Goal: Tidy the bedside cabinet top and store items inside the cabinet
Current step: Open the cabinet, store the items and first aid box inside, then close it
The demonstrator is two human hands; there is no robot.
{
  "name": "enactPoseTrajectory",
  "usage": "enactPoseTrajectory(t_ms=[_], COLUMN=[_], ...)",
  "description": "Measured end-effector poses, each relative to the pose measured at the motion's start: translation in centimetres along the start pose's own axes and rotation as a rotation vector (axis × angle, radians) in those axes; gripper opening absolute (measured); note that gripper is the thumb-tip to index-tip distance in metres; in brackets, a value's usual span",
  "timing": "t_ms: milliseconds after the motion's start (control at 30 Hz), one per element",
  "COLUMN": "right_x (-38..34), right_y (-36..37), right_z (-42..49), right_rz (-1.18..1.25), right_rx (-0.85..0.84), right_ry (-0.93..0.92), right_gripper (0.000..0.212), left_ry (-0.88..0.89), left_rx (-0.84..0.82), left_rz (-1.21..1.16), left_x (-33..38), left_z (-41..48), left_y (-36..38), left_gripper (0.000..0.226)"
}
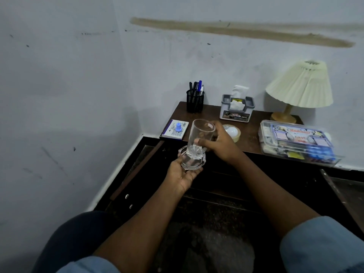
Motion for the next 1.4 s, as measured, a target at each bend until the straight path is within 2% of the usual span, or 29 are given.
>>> enactPoseTrajectory(t_ms=[100,267,400,500,600,667,833,933,1000,1100,1167,1233,1333,1400], right_x=[-0.5,0.4,1.8,3.4,5.2,6.7,10.4,12.7,13.8,15.1,15.5,15.9,16.4,16.4], right_y=[-1.3,-2.5,-1.7,-0.8,-0.2,-0.1,-0.5,-0.7,-0.6,-0.2,0.5,1.5,3.2,4.3], right_z=[-0.4,-1.0,-1.8,-2.1,-2.4,-2.6,-2.9,-2.5,-1.9,-0.6,0.2,0.9,1.9,2.4], right_rz=[0.06,-0.101,-0.34,-0.545,-0.64,-0.65,-0.387,-0.043,0.166,0.353,0.446,0.518,0.648,0.72], right_rx=[0.016,-0.041,-0.208,-0.4,-0.511,-0.52,-0.4,-0.255,-0.161,-0.014,0.078,0.14,0.219,0.237], right_ry=[0.005,-0.002,-0.055,-0.079,-0.04,-0.009,0.166,0.379,0.539,0.671,0.731,0.759,0.779,0.785], right_gripper=[0.056,0.067,0.064,0.069,0.072,0.072,0.064,0.057,0.049,0.036,0.028,0.031,0.035,0.034], left_ry=[-0.013,-0.05,0.009,0.028,0.066,0.088,0.137,0.172,0.19,0.199,0.247,0.277,0.263,0.242], left_rx=[0.097,0.199,0.28,0.281,0.253,0.278,0.372,0.43,0.448,0.455,0.441,0.445,0.476,0.494], left_rz=[0.023,0.099,0.212,0.23,0.219,0.211,0.167,0.116,0.122,0.156,0.152,0.131,0.095,0.041], left_x=[-0.9,-0.8,-0.8,-1.3,-1.5,-1.5,-1.7,-2.0,-2.2,-2.7,-2.9,-3.1,-2.9,-2.8], left_z=[0.4,3.1,6.2,8.5,10.5,11.0,12.5,13.0,13.3,13.4,13.6,13.8,14.8,15.7], left_y=[-1.6,-2.6,-2.5,-2.9,-3.4,-3.5,-3.4,-3.3,-3.3,-3.4,-3.5,-3.8,-4.4,-5.0], left_gripper=[0.027,0.02,0.029,0.02,0.041,0.045,0.037,0.011,0.015,0.03,0.027,0.02,0.025,0.017])
Point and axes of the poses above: each hand's wrist, its own z-axis towards the middle knuckle, its own y-axis out of the palm, x = y × z, the point moved 2 cm from there along z, towards the middle knuckle, and after that the axes turned 2 degrees about x, right-handed, at the moved point
